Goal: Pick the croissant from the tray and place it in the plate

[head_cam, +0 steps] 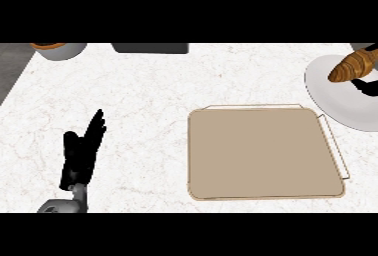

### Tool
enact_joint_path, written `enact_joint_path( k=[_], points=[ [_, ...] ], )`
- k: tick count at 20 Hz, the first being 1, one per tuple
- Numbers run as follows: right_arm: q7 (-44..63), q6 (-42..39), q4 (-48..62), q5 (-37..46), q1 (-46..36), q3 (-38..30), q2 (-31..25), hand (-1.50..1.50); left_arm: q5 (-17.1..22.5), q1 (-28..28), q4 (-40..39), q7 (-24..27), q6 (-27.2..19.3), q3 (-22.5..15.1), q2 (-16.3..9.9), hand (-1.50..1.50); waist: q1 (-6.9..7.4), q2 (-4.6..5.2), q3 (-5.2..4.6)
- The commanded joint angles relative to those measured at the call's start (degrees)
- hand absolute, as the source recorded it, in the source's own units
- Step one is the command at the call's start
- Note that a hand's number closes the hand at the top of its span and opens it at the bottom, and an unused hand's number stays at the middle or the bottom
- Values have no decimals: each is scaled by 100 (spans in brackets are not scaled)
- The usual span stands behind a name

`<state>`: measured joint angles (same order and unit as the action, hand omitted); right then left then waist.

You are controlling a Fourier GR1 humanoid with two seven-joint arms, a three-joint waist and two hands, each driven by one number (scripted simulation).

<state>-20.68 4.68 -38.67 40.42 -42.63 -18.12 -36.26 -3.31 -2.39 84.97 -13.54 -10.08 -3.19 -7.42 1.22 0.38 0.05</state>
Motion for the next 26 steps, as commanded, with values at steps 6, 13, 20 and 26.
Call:
enact_joint_path(
  k=[6,13,20,26],
  points=[
    [-457,620,2106,466,-671,-20,-282,150,-175,-278,-248,64,-22,-135,163,0,141,78,12],
    [-654,-259,2810,693,-718,206,-424,150,-118,-528,-149,-214,9,-114,184,0,241,125,24],
    [-1056,-932,3142,958,-589,454,-622,-150,0,-259,73,-141,211,-9,-27,0,311,128,34],
    [-2277,-1698,3130,224,-752,-226,-877,-150,-51,-44,-118,209,153,-80,114,0,246,124,41]
  ],
)
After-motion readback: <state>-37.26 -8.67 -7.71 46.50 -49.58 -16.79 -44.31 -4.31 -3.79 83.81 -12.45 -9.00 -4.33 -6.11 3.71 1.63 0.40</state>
